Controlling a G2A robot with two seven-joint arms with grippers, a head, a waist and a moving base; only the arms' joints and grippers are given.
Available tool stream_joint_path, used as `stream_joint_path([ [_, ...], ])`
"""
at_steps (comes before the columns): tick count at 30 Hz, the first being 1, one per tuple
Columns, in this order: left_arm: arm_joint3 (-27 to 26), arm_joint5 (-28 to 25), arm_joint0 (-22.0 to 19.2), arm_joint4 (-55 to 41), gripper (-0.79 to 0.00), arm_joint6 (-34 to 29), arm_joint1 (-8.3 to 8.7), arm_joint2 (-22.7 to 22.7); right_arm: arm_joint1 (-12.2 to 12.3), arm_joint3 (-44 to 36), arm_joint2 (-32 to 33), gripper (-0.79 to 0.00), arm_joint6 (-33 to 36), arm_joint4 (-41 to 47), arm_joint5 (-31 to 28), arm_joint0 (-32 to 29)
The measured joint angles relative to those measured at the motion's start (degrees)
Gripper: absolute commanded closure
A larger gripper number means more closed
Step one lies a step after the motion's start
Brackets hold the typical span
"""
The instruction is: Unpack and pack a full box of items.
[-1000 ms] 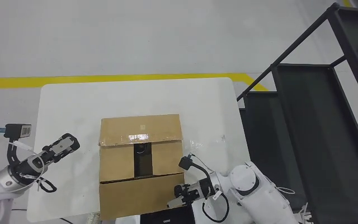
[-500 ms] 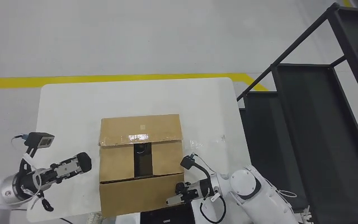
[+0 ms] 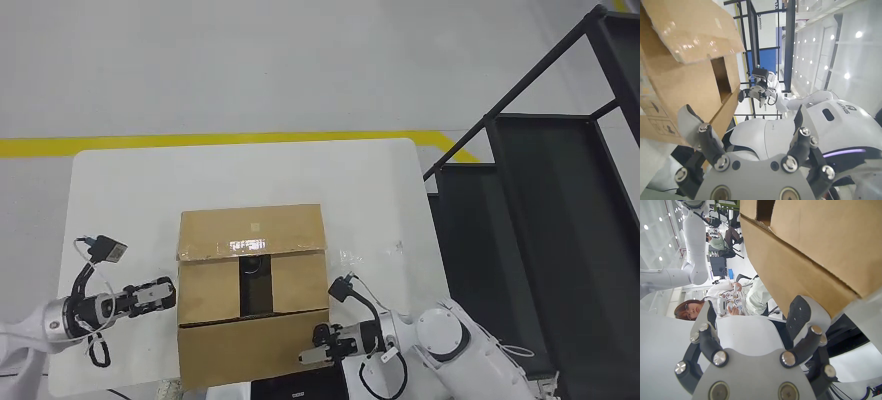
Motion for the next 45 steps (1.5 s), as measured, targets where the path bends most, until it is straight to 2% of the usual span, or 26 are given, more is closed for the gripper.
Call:
stream_joint_path([
  [7, 5.43, -1.06, -6.32, -0.27, -0.785, 2.75, -0.37, 5.18, 0.65, -0.24, 0.67, -0.785, -0.34, 0.69, -0.71, -0.74],
  [14, 13.02, -2.18, -13.30, -4.43, -0.785, 0.78, -0.70, 8.66, 1.28, -0.48, 1.02, -0.785, -0.34, 1.24, -1.02, -1.24],
  [18, 13.69, -3.77, -15.72, -10.28, -0.785, -3.59, -0.92, 9.86, 1.63, -0.14, 1.11, -0.785, 0.19, 1.38, -0.90, -1.24],
  [23, 13.42, -3.27, -18.51, -13.20, -0.785, -4.63, -1.24, 11.74, 1.97, -0.02, 0.92, -0.785, 0.13, 1.64, -0.57, -0.99],
  [28, 14.02, -3.76, -21.44, -13.89, -0.785, -1.52, -1.71, 13.49, 2.28, 0.09, 0.84, -0.785, -0.25, 1.94, -0.32, -0.83],
  [35, 18.33, -3.83, -27.81, -14.22, -0.785, 4.57, -2.70, 17.10, 2.60, 0.53, 0.12, -0.785, -1.18, 1.93, 0.20, -0.25],
  [45, 27.79, -4.35, -38.83, -2.85, -0.785, 10.38, -3.87, 23.53, 3.10, 1.01, -0.04, -0.785, -2.47, 2.61, 0.77, 0.31],
])
